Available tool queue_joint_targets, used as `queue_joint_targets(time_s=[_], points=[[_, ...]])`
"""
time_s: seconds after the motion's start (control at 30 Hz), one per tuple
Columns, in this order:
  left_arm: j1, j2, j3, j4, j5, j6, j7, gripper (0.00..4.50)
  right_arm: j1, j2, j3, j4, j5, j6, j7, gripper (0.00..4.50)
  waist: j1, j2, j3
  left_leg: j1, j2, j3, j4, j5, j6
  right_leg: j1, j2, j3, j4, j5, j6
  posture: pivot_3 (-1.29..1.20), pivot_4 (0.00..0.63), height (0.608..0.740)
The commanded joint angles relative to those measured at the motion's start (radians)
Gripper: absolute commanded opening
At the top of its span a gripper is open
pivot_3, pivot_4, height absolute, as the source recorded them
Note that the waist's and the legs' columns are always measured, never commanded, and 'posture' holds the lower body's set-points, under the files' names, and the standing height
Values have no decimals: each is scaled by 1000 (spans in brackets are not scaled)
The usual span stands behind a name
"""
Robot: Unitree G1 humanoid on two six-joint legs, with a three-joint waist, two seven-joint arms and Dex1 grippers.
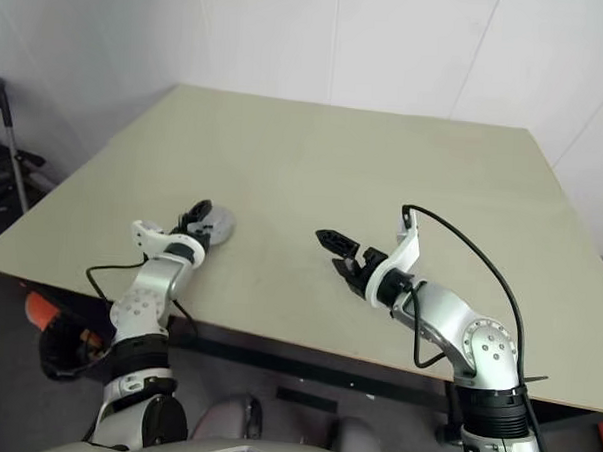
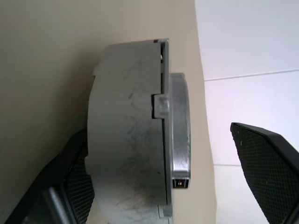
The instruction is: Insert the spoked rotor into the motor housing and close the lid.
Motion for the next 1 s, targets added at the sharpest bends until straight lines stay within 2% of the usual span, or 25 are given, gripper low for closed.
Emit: queue_joint_targets(time_s=[0.03, 0.17, 0.33, 0.5, 0.57, 0.67, 0.87, 0.9, 1.0], points=[[68, 10, -17, -94, -41, 85, 96, 4474, -23, -7, 1, -23, 15, -2, 19, 4500, -6, 0, 0, 0, 0, 0, 0, 0, 0, 0, 0, 0, 0, 0, 0, 0, 0, 740], [137, 22, -20, -201, -142, 157, 183, 4474, -32, -5, 10, -12, 17, 2, 26, 4500, -12, 0, 0, 0, 0, 0, 0, -1, 1, 0, 0, 0, 0, 0, 0, 0, 0, 740], [201, 83, -42, -241, -290, 253, 251, 4474, -37, -3, 20, -8, 13, 4, 35, 4500, -12, 0, 0, 1, 0, 0, 0, -1, 2, 0, 0, 0, -1, -3, -3, 0, 0, 740], [217, 173, -96, -229, -411, 339, 238, 4474, -25, -5, 19, -27, 21, 1, 37, 4500, -11, 0, -1, 1, -1, 0, 1, -1, 1, 1, 0, 1, -1, -3, -3, 0, 0, 740], [211, 220, -134, -241, -405, 375, 160, 4474, -19, -10, 16, -38, 21, -1, 38, 4500, -9, 0, -1, 1, -1, 0, 1, 0, 1, 1, 0, 1, -1, -3, -3, 0, 0, 740], [165, 269, -178, -261, -329, 353, -20, 4474, -7, -30, 5, -78, -43, 6, 82, 4500, -7, -1, -1, -1, -2, 0, 1, 0, 0, 0, 0, 1, -3, -3, -3, 0, 0, 740], [125, 341, -307, -246, 18, 170, -337, 4474, 73, -76, -5, -207, -299, -18, 206, 4500, -11, -2, -1, -1, -2, 0, 0, 1, -2, 0, 0, 2, -3, -3, -3, 0, 0, 740], [123, 347, -331, -246, 79, 131, -379, 4474, 89, -82, -6, -226, -363, -31, 229, 4500, -10, -2, -1, -1, -2, 0, 0, 1, -2, 0, 0, 2, -4, -2, -2, 0, 0, 740], [123, 373, -431, -235, 313, -39, -506, 4474, 156, -132, 44, -306, -709, -121, 363, 4500, -6, -2, -1, -3, -2, 0, 0, 1, -1, -2, 0, 2, -4, -1, 1, 0, 0, 740]])
